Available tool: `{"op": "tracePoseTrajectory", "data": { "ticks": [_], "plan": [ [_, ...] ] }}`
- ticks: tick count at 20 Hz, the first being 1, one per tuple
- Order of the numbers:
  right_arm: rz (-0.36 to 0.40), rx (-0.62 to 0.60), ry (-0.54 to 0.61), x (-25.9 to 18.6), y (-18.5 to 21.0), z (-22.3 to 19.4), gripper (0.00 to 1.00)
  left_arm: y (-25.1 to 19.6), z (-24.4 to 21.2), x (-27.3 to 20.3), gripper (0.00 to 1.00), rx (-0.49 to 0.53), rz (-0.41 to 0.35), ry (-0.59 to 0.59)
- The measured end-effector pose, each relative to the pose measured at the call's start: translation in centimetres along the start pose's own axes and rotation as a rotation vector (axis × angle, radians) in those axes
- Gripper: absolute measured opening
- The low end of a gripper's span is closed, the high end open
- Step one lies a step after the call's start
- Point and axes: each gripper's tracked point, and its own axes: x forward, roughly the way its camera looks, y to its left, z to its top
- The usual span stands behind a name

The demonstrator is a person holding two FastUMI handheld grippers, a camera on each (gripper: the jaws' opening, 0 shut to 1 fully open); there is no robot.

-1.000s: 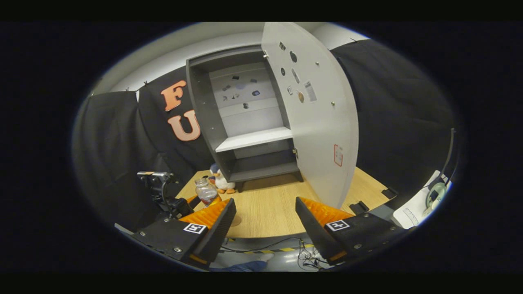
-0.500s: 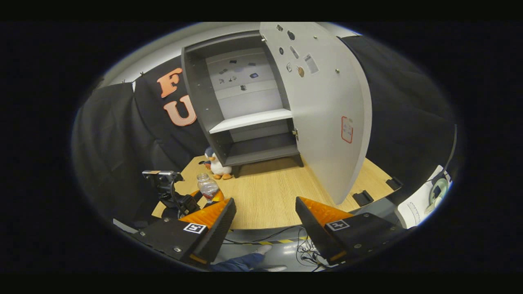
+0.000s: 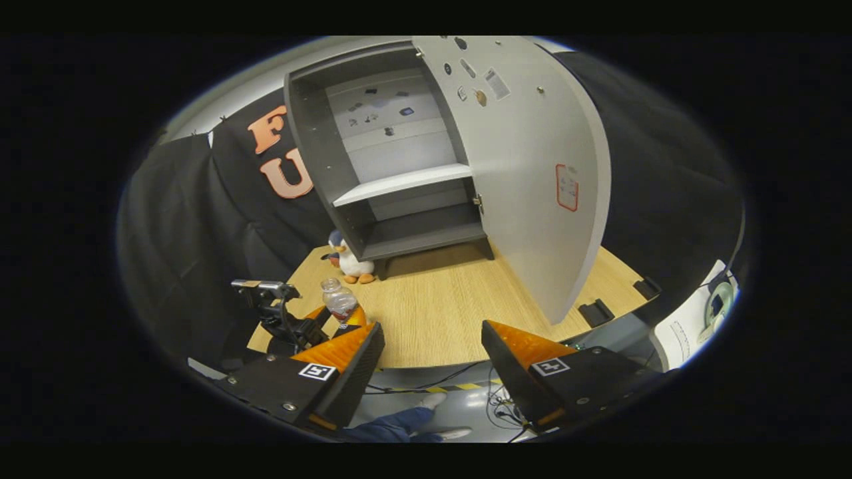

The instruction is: Open the cabinet door with the right hand, grasp the bottle in the cabinet with the left hand and place it on the coaster, then close the cabinet door with the right hand.

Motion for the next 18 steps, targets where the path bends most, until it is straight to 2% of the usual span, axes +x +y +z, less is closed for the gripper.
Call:
{"op": "tracePoseTrajectory", "data": {
  "ticks": [4, 8, 15, 18],
  "plan": [
    [-0.007, -0.024, 0.015, 0.0, -0.6, -0.5, 0.91, 0.1, -0.2, 0.0, 0.86, -0.002, 0.012, 0.003],
    [-0.004, 0.009, 0.027, 0.3, -0.4, -0.7, 0.91, 0.1, -0.7, -0.3, 0.86, -0.006, 0.010, 0.032],
    [0.005, -0.004, 0.037, 0.0, -0.1, -1.4, 0.91, 0.8, -1.5, -1.4, 0.89, -0.077, 0.016, 0.067],
    [0.001, -0.034, 0.042, -0.1, 0.1, -1.6, 0.91, 0.8, -0.8, -1.6, 0.90, -0.078, 0.013, 0.057]
  ]
}}
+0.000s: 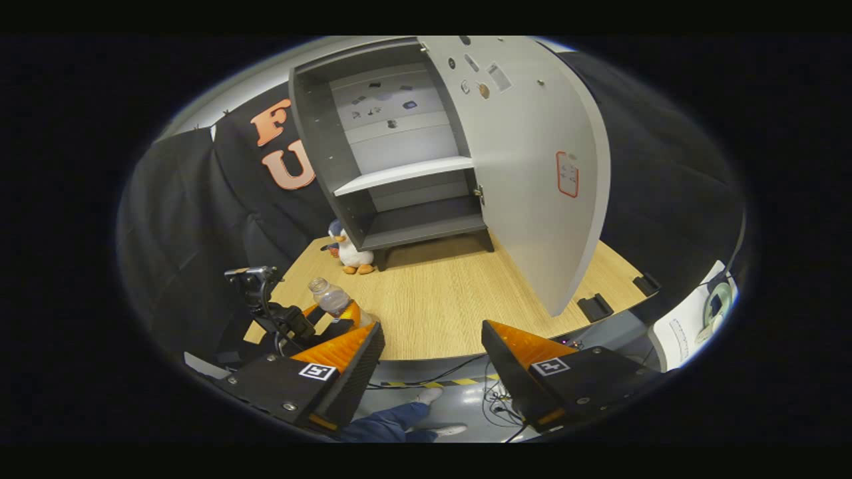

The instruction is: Open the cabinet door with the right hand, grasp the bottle in the cabinet with the left hand and place it on the coaster, then close the cabinet door with the right hand.

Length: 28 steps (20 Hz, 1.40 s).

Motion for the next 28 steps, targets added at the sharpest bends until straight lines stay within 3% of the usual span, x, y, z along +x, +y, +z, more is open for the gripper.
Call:
{"op": "tracePoseTrajectory", "data": {
  "ticks": [5, 14, 23, 28],
  "plan": [
    [0.011, -0.040, -0.004, -0.4, 0.6, 0.1, 0.91, 0.2, 1.4, -1.0, 0.98, 0.041, 0.015, -0.020],
    [0.040, -0.022, -0.111, -3.8, 0.6, 3.7, 0.91, -0.3, 7.6, -4.4, 0.97, 0.050, 0.018, -0.073],
    [0.052, -0.020, -0.356, -9.1, -1.9, 14.1, 0.91, -2.1, 15.8, -7.8, 0.97, 0.075, -0.013, -0.146],
    [-0.025, -0.060, -0.479, -12.2, -7.2, 21.0, 0.91, -2.3, 18.2, -8.0, 0.97, 0.045, -0.015, -0.138]
  ]
}}
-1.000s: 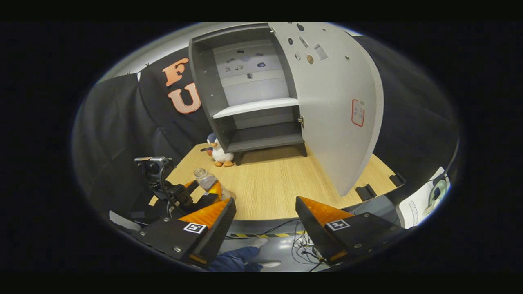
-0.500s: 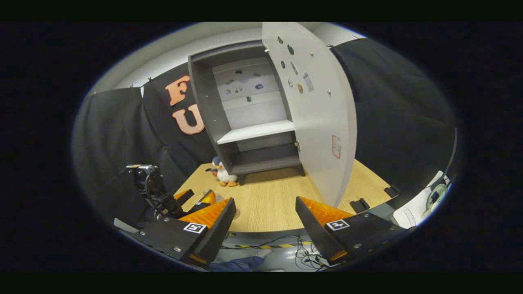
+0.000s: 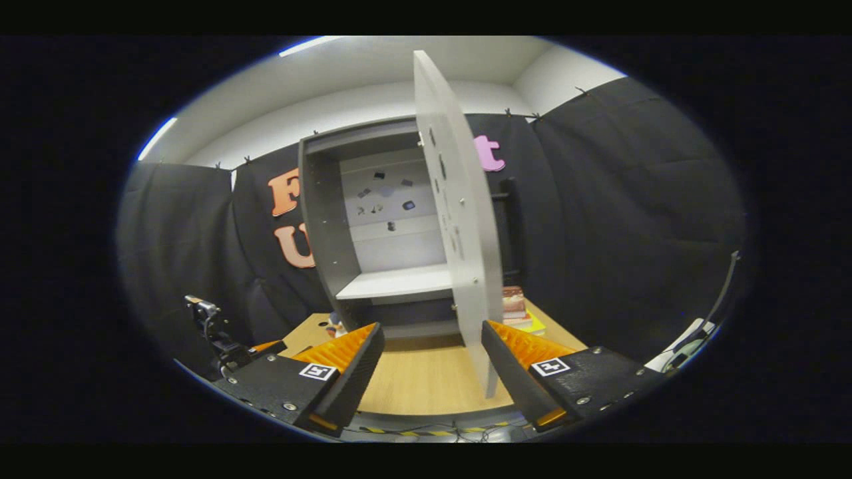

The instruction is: Open the cabinet door with the right hand, grasp the bottle in the cabinet with the left hand and place it on the coaster, then close the cabinet door with the right hand.

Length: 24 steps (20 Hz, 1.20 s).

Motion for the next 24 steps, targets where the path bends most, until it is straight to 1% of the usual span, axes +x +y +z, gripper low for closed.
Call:
{"op": "tracePoseTrajectory", "data": {
  "ticks": [2, 5, 6, 10, 13, 16, 17, 18, 21, 24],
  "plan": [
    [-0.032, -0.004, -0.033, 0.3, -2.7, 1.9, 0.91, 0.0, 0.3, 0.3, 0.97, -0.011, 0.003, 0.011],
    [-0.081, -0.009, -0.061, 1.5, -6.3, 3.3, 0.91, 0.3, 0.8, 0.9, 0.97, -0.023, 0.005, 0.027],
    [-0.087, -0.004, -0.069, 1.8, -6.9, 3.7, 0.91, 0.5, 1.1, 1.0, 0.97, -0.026, 0.010, 0.027],
    [-0.105, 0.017, -0.059, 3.7, -9.5, 3.2, 0.91, 1.4, 1.6, 1.6, 0.97, -0.020, 0.027, 0.036],
    [-0.077, 0.028, -0.043, 4.2, -9.6, 2.4, 0.91, 1.5, 2.2, 1.8, 0.97, 0.006, 0.024, 0.025],
    [-0.084, 0.003, -0.060, 3.8, -9.5, 1.8, 0.90, 1.9, 2.2, 1.9, 0.97, 0.041, 0.025, 0.019],
    [-0.078, 0.010, -0.069, 3.7, -9.1, 1.8, 0.89, 1.9, 2.3, 2.0, 0.97, 0.040, 0.022, 0.018],
    [-0.073, 0.013, -0.072, 3.5, -8.4, 1.4, 0.87, 2.0, 2.5, 2.2, 0.97, 0.038, 0.020, 0.017],
    [-0.044, -0.018, -0.065, 3.7, -6.5, 0.8, 0.86, 2.2, 2.4, 2.5, 0.97, 0.032, 0.013, 0.020],
    [0.003, -0.031, -0.054, 4.2, -3.7, 0.4, 0.86, 2.5, 2.7, 2.7, 0.97, 0.030, 0.011, 0.014]
  ]
}}
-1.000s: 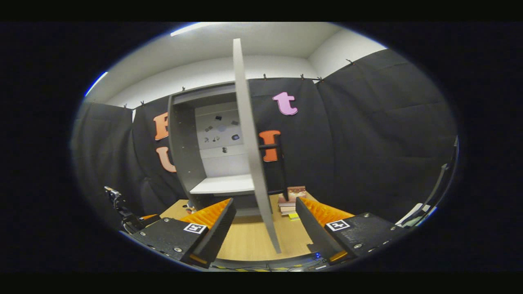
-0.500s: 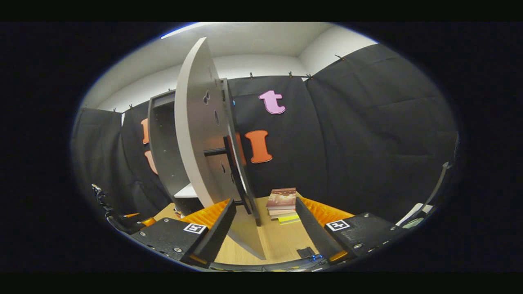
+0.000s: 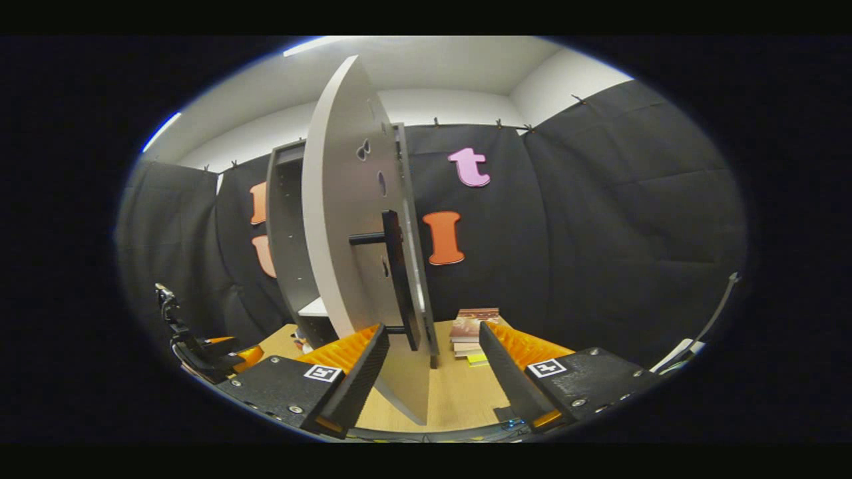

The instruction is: Open the cabinet door with the right hand, grasp the bottle in the cabinet with the left hand and place it on the coaster, then close the cabinet door with the right hand.

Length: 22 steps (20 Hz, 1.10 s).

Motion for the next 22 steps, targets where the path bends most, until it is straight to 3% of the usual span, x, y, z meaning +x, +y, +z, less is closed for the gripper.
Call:
{"op": "tracePoseTrajectory", "data": {
  "ticks": [5, 6, 10, 12, 14, 15, 16, 17, 19, 20, 21, 22],
  "plan": [
    [0.087, 0.019, 0.011, 0.9, 4.2, -0.7, 0.86, 1.5, -0.3, 0.5, 0.97, -0.003, 0.009, 0.008],
    [0.094, 0.027, 0.011, 1.3, 4.7, -0.8, 0.91, 1.9, -0.4, 0.6, 0.97, -0.002, 0.013, 0.010],
    [0.128, 0.042, 0.011, 2.4, 6.9, -1.3, 0.82, 4.0, -0.9, 1.0, 0.97, -0.011, 0.038, 0.022],
    [0.153, 0.042, 0.010, 2.8, 8.0, -1.3, 0.95, 5.2, -1.3, 1.2, 0.97, -0.020, 0.052, 0.031],
    [0.175, 0.046, 0.007, 3.3, 9.1, -1.4, 0.96, 6.1, -1.5, 1.5, 0.97, -0.024, 0.063, 0.037],
    [0.187, 0.053, 0.009, 3.5, 9.7, -1.5, 0.88, 6.6, -1.5, 1.6, 0.97, -0.026, 0.069, 0.039],
    [0.197, 0.058, 0.009, 3.8, 10.3, -1.6, 0.88, 6.8, -1.4, 1.8, 0.97, -0.030, 0.071, 0.037],
    [0.209, 0.064, 0.009, 4.1, 10.8, -1.6, 0.80, 7.2, -1.3, 1.9, 0.97, -0.033, 0.073, 0.035],
    [0.234, 0.074, 0.010, 4.9, 12.2, -1.8, 0.99, 8.0, -1.1, 2.2, 0.97, -0.033, 0.079, 0.029],
    [0.244, 0.076, 0.010, 5.2, 12.6, -2.1, 0.83, 8.5, -1.2, 2.4, 0.97, -0.033, 0.086, 0.029],
    [0.252, 0.071, 0.007, 5.6, 13.2, -2.1, 0.92, 9.1, -1.1, 2.5, 0.97, -0.034, 0.096, 0.028],
    [0.259, 0.061, 0.005, 6.1, 13.9, -2.1, 0.86, 9.6, -0.9, 2.7, 0.97, -0.039, 0.099, 0.024]
  ]
}}
